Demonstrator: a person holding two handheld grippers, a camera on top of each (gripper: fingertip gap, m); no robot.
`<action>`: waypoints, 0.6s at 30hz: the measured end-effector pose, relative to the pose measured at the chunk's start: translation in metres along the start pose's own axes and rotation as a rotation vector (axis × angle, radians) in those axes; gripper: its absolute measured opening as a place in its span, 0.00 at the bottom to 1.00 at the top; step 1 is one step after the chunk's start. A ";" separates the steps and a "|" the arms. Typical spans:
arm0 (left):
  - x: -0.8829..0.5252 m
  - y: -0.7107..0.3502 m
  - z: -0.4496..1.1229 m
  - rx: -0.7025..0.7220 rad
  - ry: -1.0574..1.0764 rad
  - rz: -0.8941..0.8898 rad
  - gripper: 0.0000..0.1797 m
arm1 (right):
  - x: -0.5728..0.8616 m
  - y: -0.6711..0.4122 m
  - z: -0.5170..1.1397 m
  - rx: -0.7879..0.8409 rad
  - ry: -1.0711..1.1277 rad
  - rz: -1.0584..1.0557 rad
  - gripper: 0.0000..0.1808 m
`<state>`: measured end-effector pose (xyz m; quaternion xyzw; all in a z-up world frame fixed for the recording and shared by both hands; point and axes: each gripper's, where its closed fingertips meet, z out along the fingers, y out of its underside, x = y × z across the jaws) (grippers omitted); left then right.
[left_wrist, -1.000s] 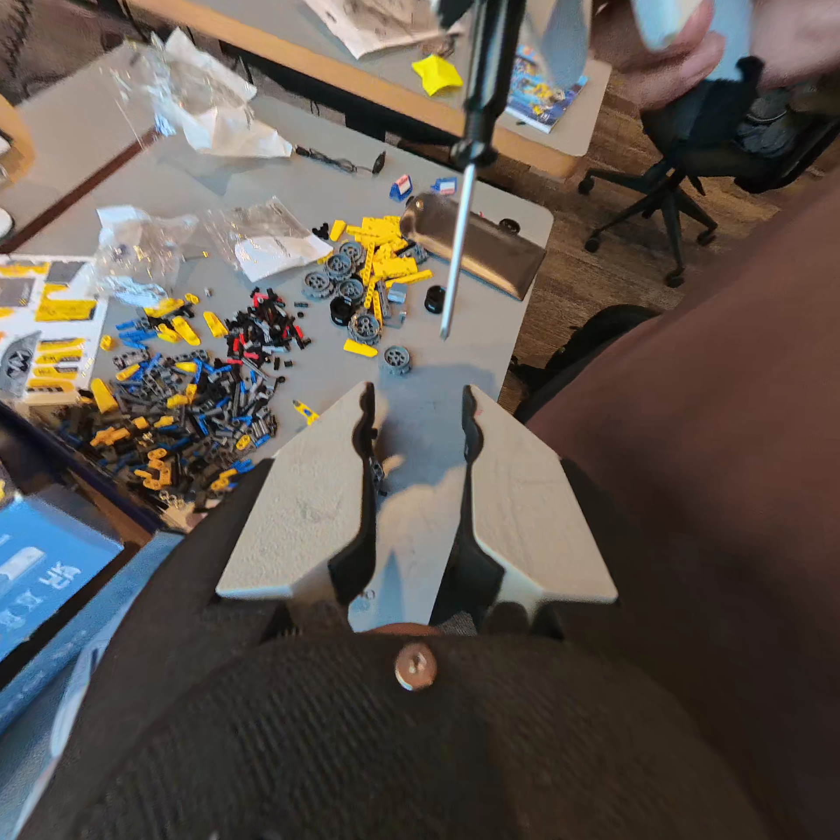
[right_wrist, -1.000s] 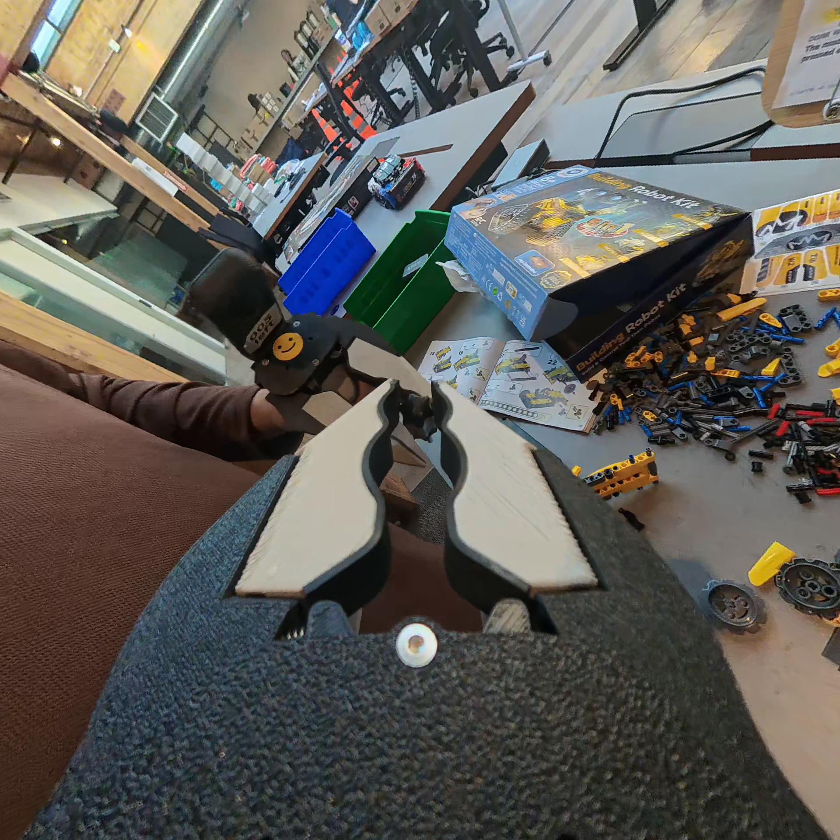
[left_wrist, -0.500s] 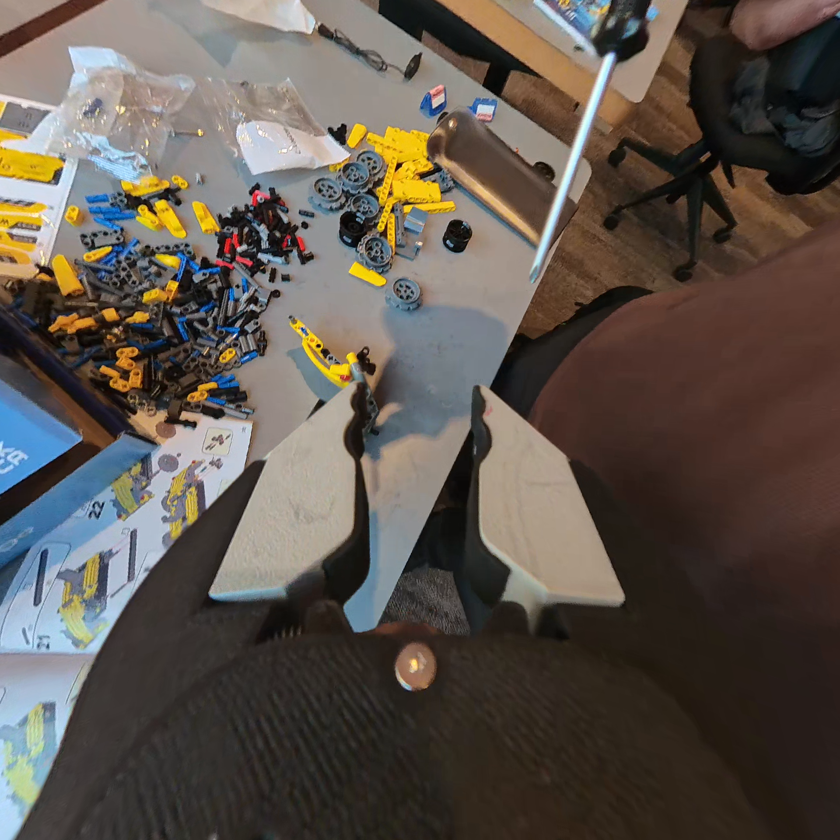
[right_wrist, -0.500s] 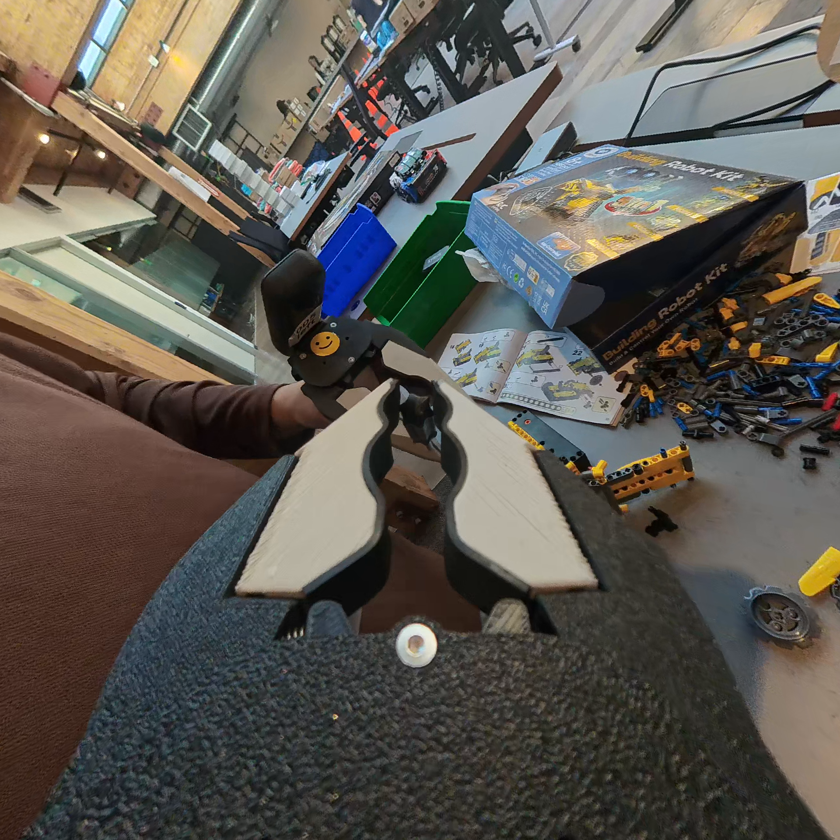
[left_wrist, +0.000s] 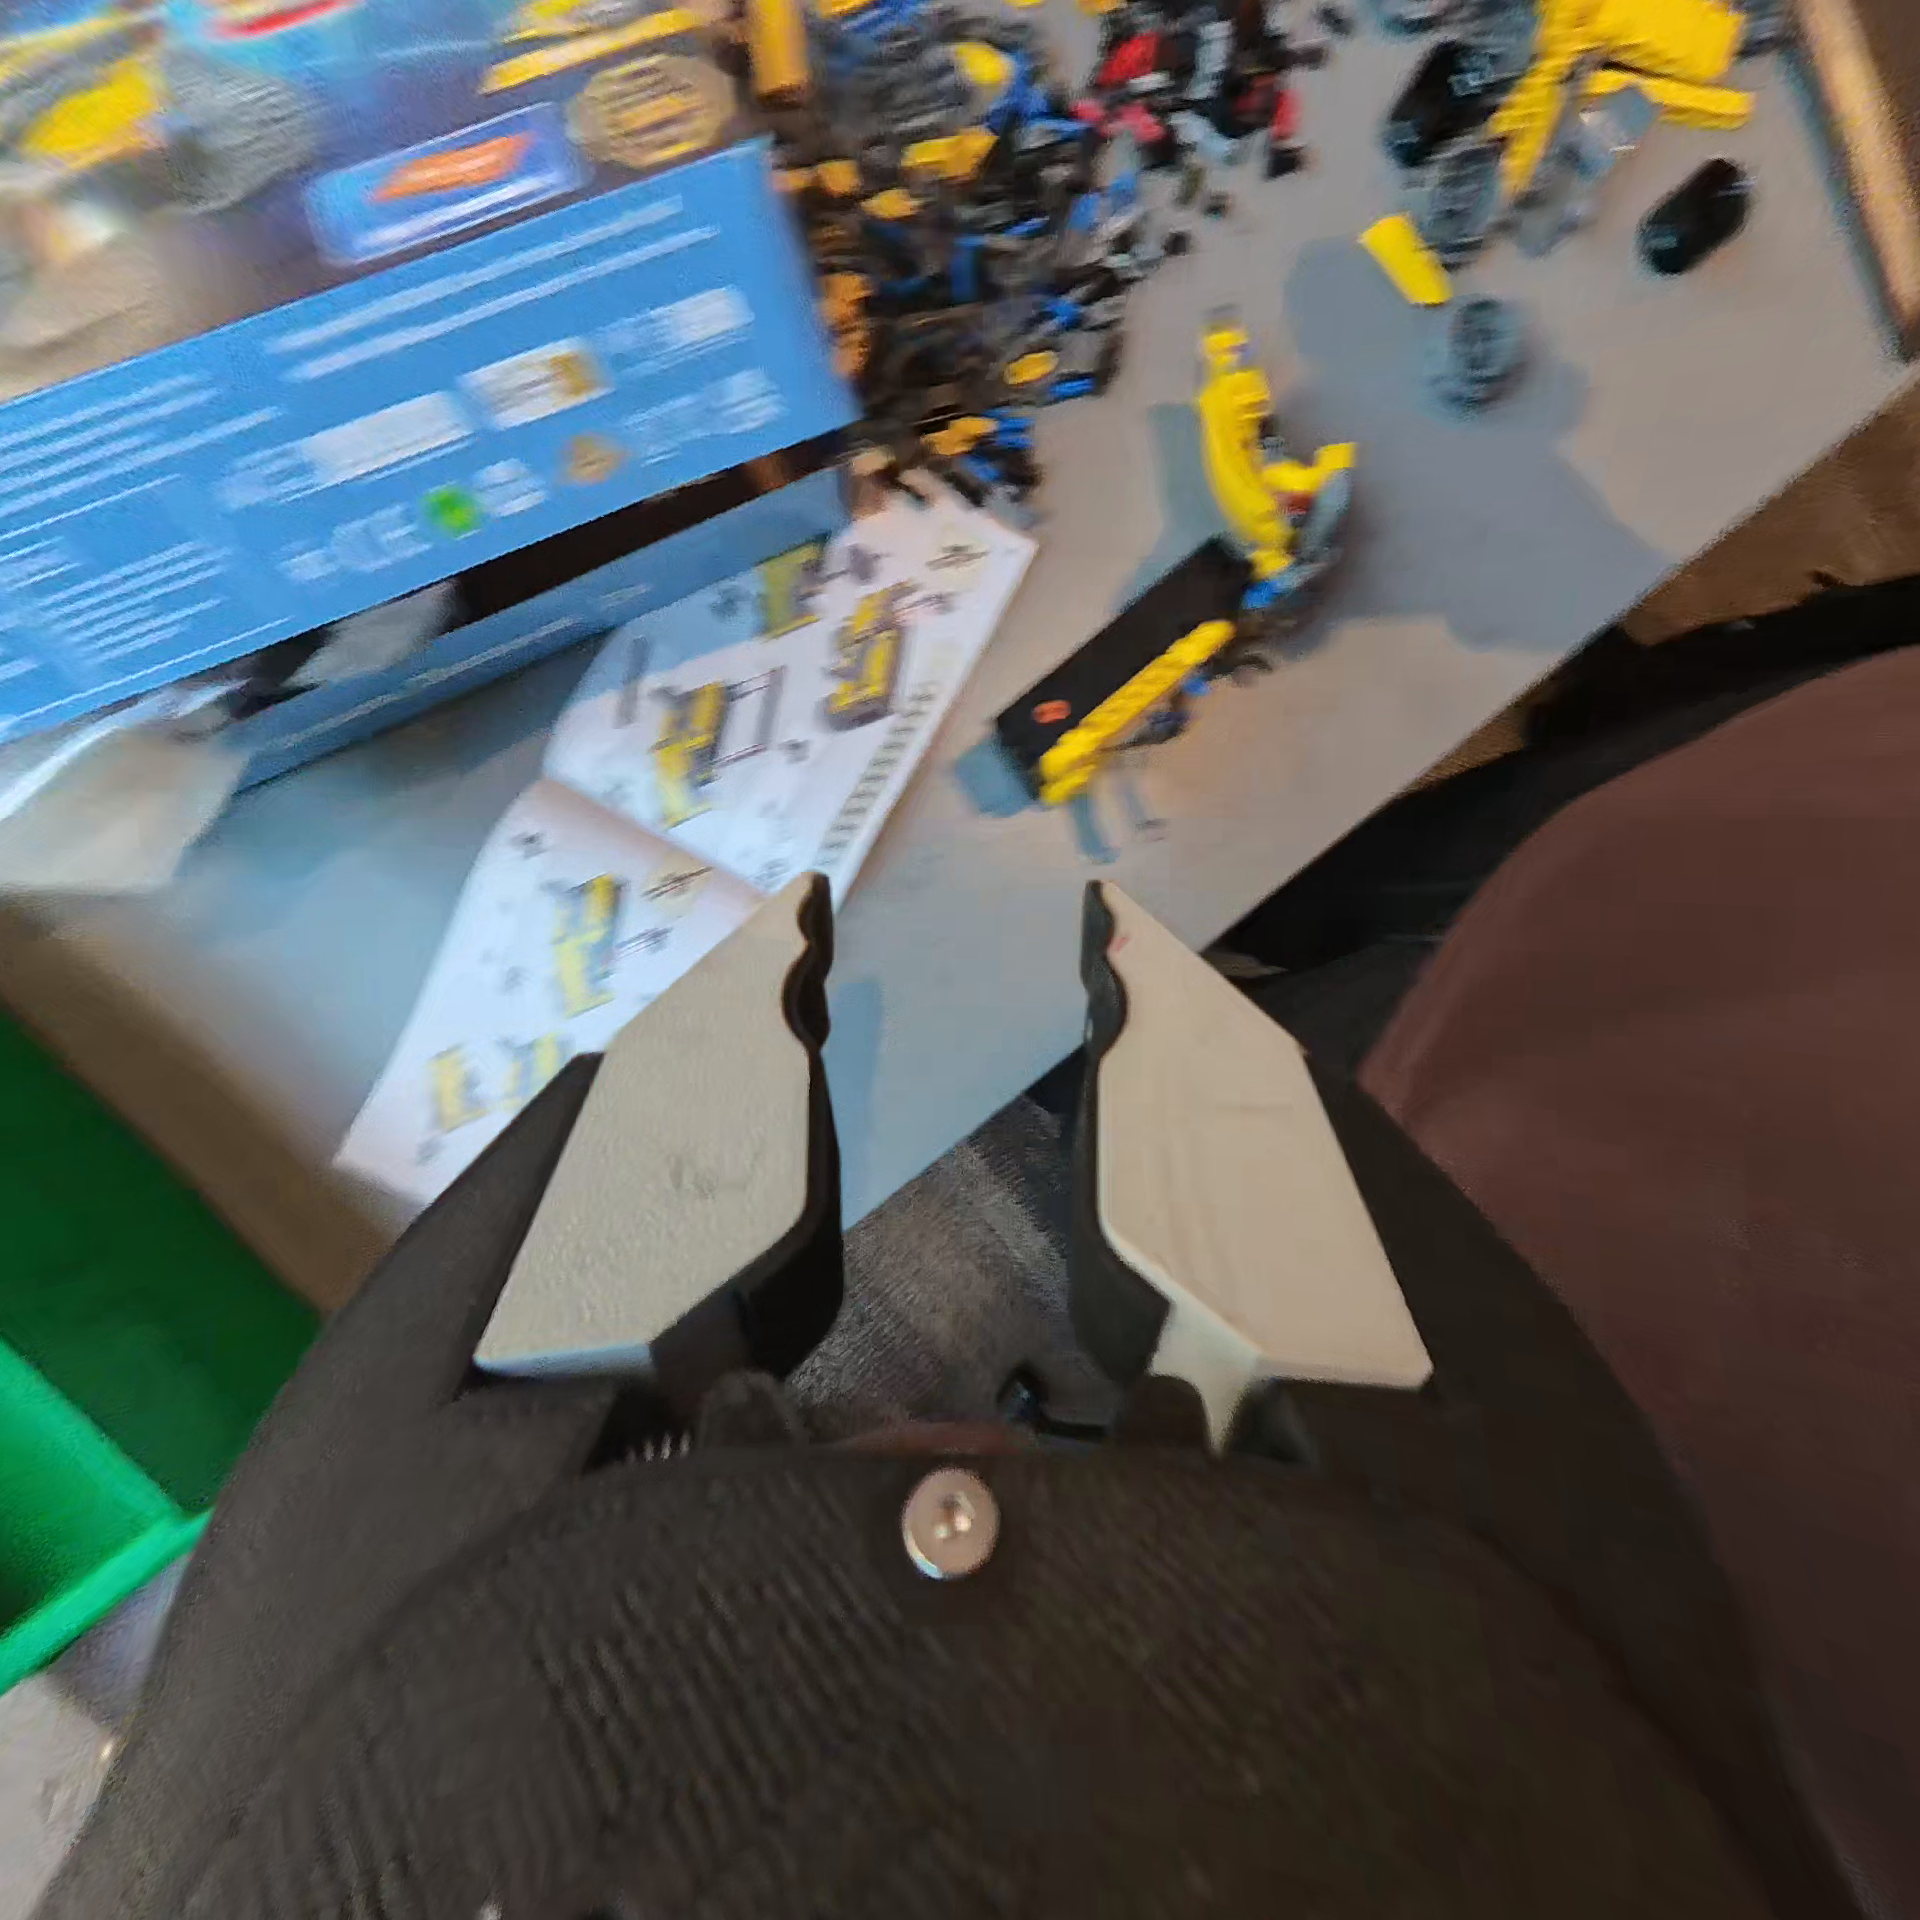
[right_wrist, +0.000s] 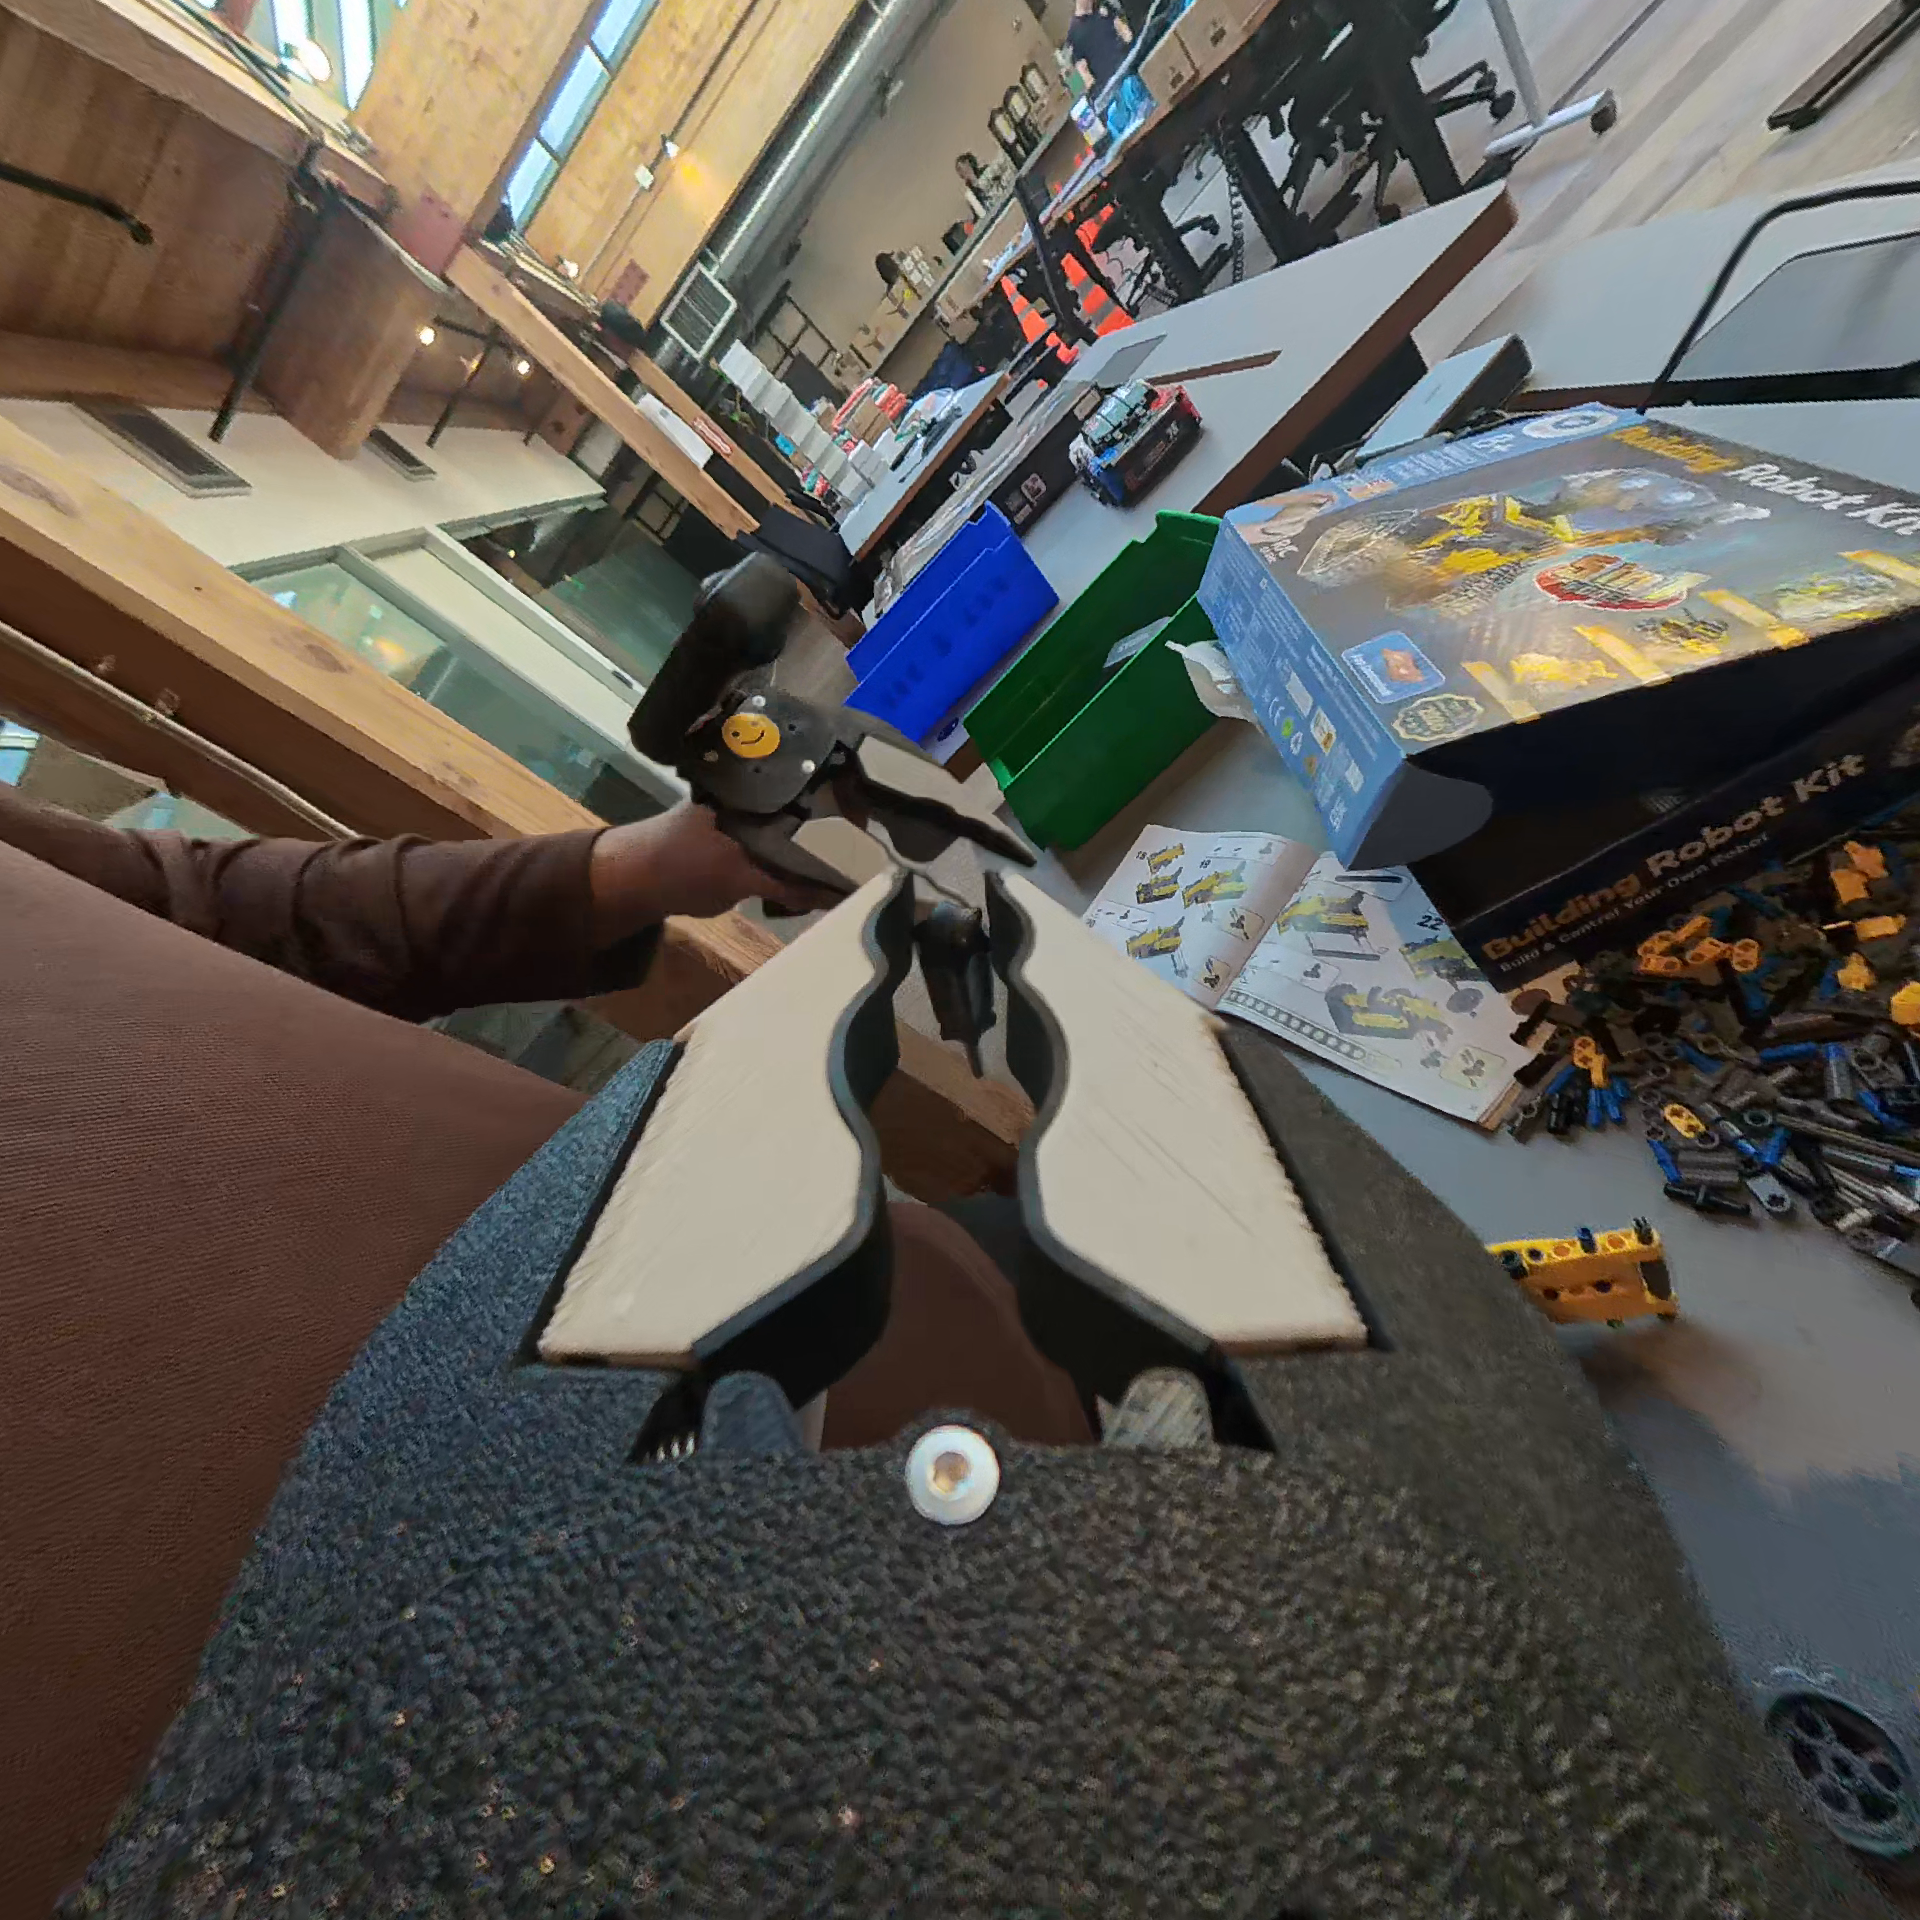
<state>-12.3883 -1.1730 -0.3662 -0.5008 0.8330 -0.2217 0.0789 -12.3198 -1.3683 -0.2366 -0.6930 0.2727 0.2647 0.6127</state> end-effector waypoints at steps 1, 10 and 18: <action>-0.023 0.006 -0.005 -0.004 -0.031 -0.018 0.26 | 0.001 0.001 0.005 -0.009 0.006 -0.003 0.07; -0.309 0.110 -0.032 -0.129 -0.266 -0.205 0.28 | 0.017 0.002 0.062 0.025 0.169 0.045 0.07; -0.425 0.159 0.022 -0.344 -0.126 -0.108 0.45 | -0.009 0.001 0.155 0.072 0.248 0.144 0.06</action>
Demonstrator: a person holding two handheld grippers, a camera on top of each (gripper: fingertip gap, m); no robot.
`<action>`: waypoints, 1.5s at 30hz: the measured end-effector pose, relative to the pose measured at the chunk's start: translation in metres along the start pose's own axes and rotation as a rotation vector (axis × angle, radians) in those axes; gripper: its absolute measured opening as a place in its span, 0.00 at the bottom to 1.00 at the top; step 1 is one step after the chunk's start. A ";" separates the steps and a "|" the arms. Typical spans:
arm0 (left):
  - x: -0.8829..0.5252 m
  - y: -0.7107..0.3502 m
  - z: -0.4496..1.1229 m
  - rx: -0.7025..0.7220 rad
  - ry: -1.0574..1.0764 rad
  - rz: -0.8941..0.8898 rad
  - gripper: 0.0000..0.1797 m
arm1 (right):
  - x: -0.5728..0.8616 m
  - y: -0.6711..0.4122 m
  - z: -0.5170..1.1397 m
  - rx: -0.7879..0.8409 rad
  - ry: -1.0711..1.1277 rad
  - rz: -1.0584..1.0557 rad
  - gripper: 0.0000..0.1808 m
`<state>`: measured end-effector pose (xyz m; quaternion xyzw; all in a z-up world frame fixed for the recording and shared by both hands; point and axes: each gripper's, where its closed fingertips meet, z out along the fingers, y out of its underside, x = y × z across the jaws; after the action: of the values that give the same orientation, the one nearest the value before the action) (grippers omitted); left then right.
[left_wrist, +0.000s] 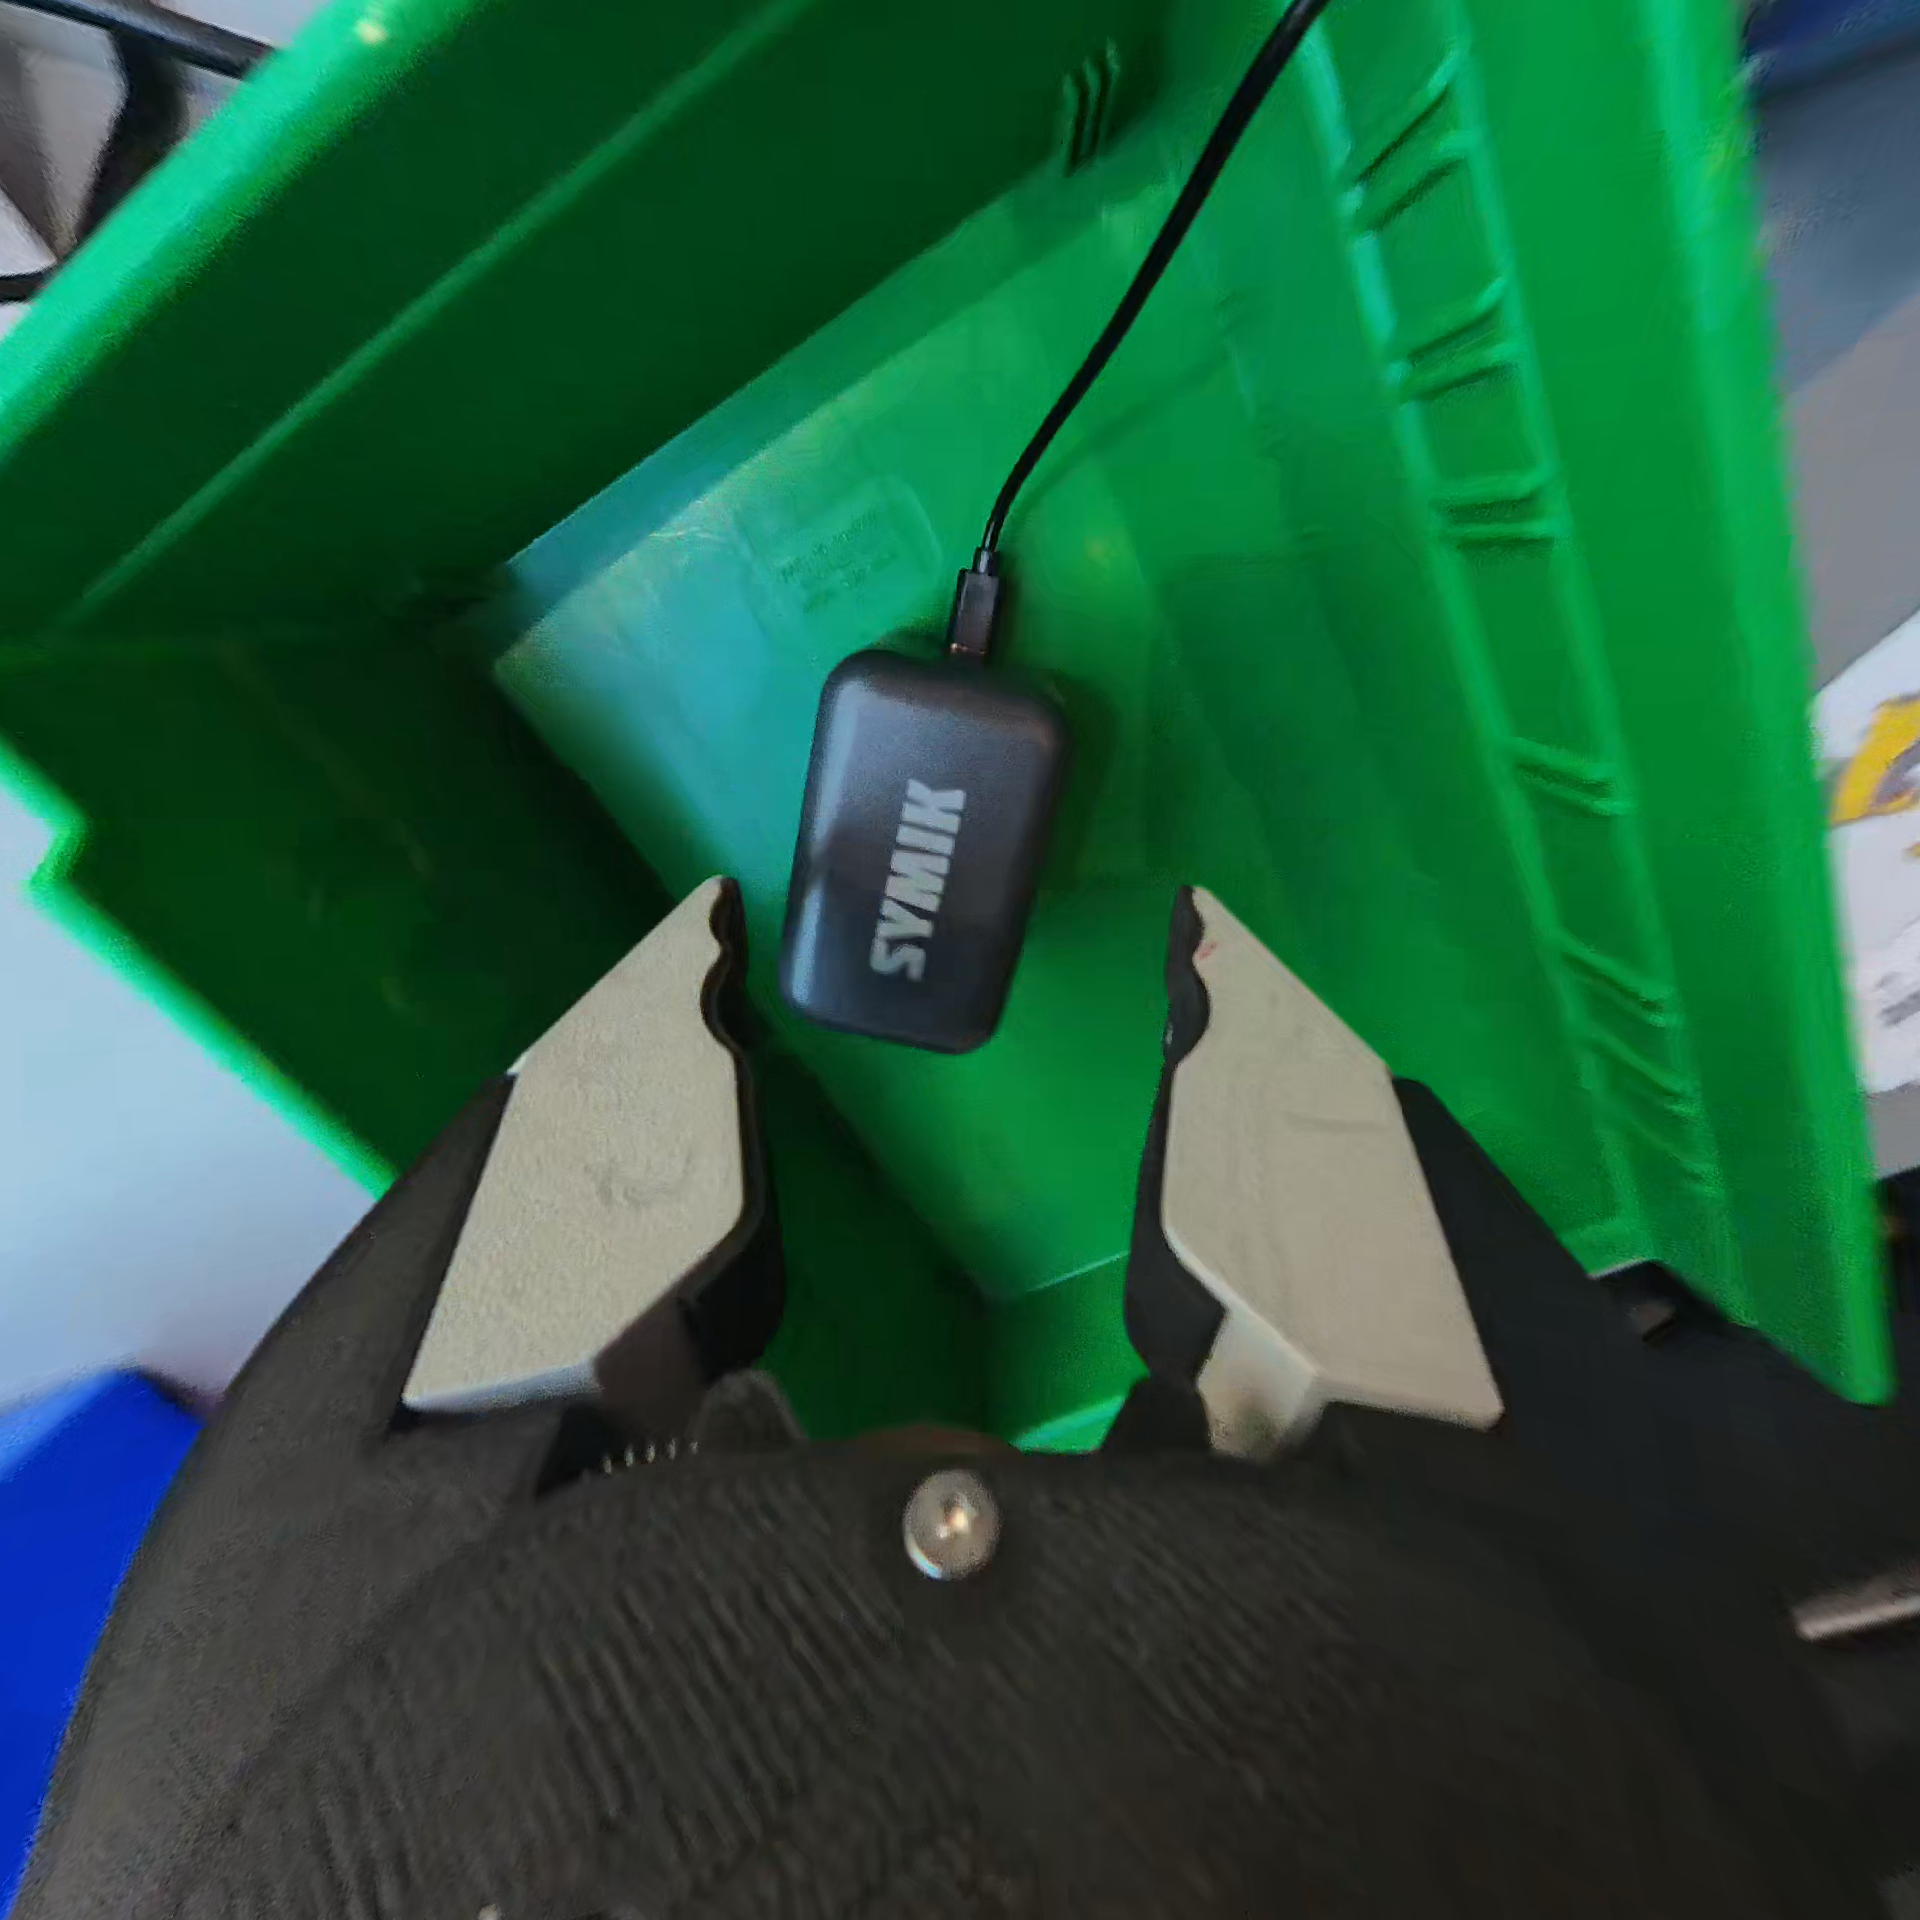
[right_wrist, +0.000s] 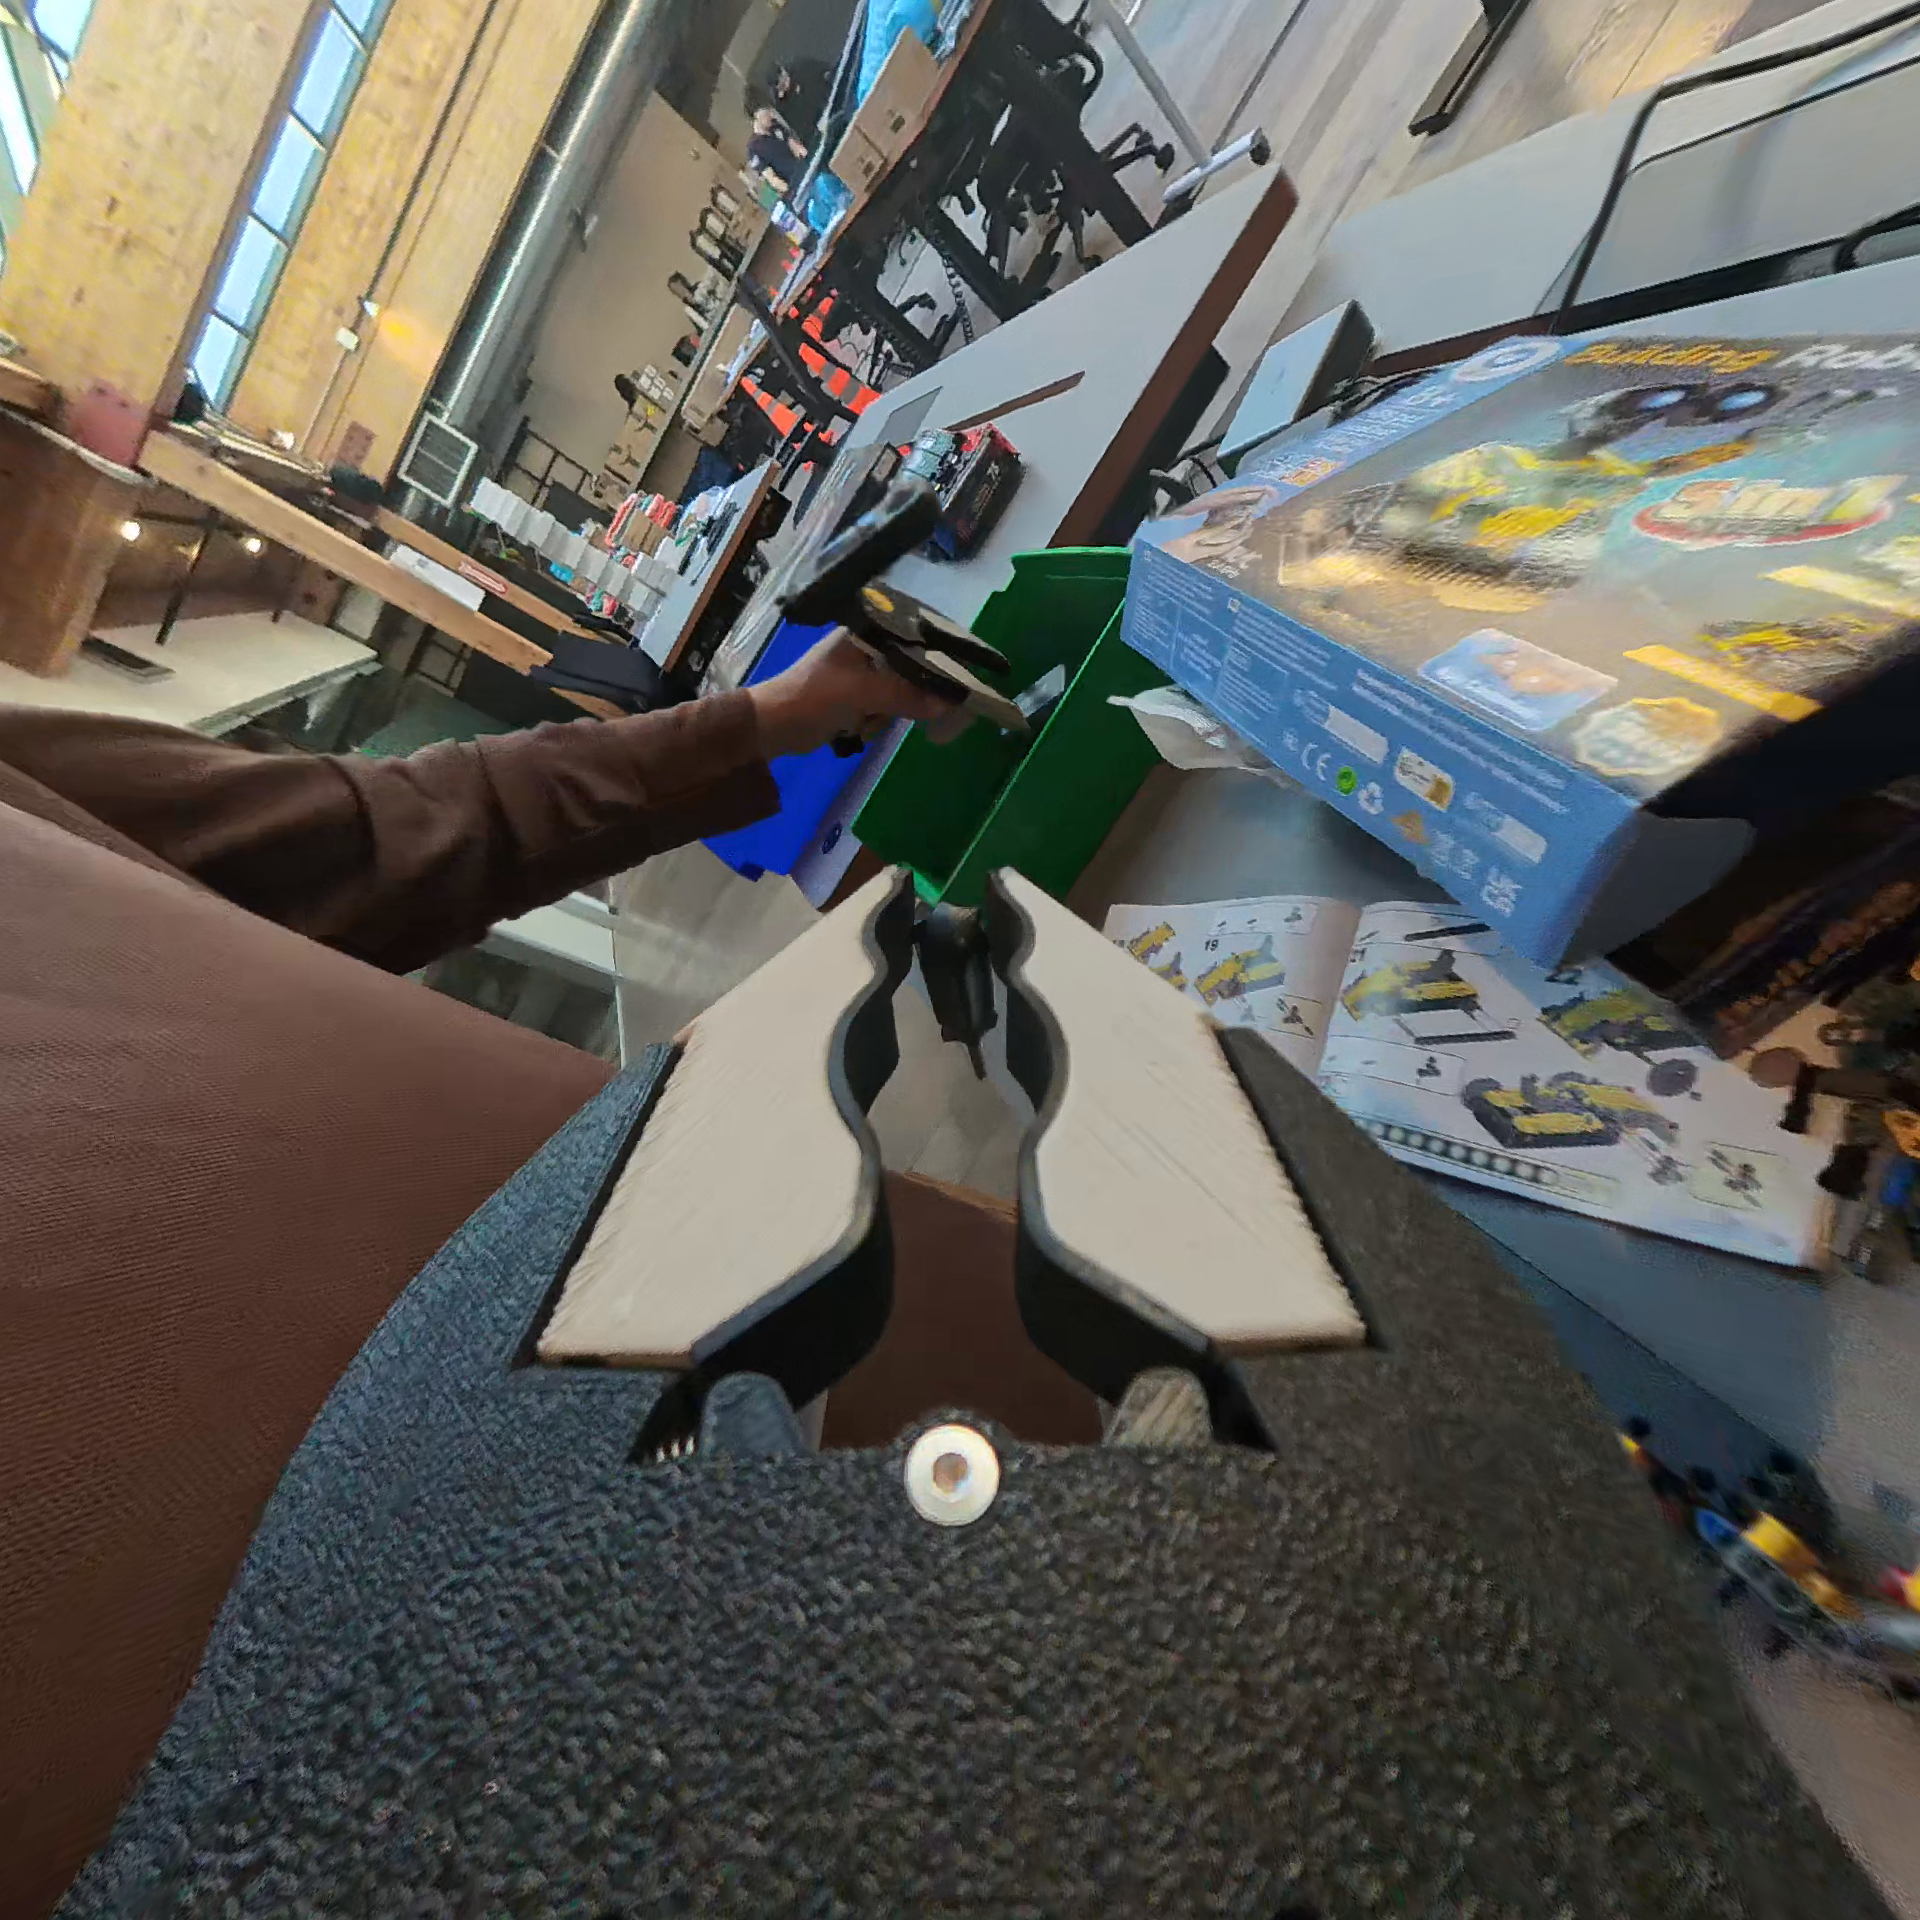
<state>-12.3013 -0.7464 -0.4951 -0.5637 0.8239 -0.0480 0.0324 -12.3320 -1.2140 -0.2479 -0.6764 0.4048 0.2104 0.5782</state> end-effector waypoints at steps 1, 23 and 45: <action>-0.001 0.002 0.008 -0.032 0.016 0.046 0.45 | -0.007 0.000 0.007 0.000 0.003 -0.006 0.06; 0.101 -0.053 -0.178 0.850 1.795 -0.652 0.31 | -0.041 -0.020 0.076 -0.002 -0.011 -0.073 0.06; 0.219 -0.057 -0.313 1.264 1.661 0.257 0.31 | -0.064 -0.043 0.084 0.044 -0.135 -0.073 0.06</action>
<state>-12.3612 -0.9581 -0.1776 -0.1423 0.4658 -0.8370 -0.2496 -12.3196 -1.1147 -0.1936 -0.6620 0.3445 0.2254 0.6263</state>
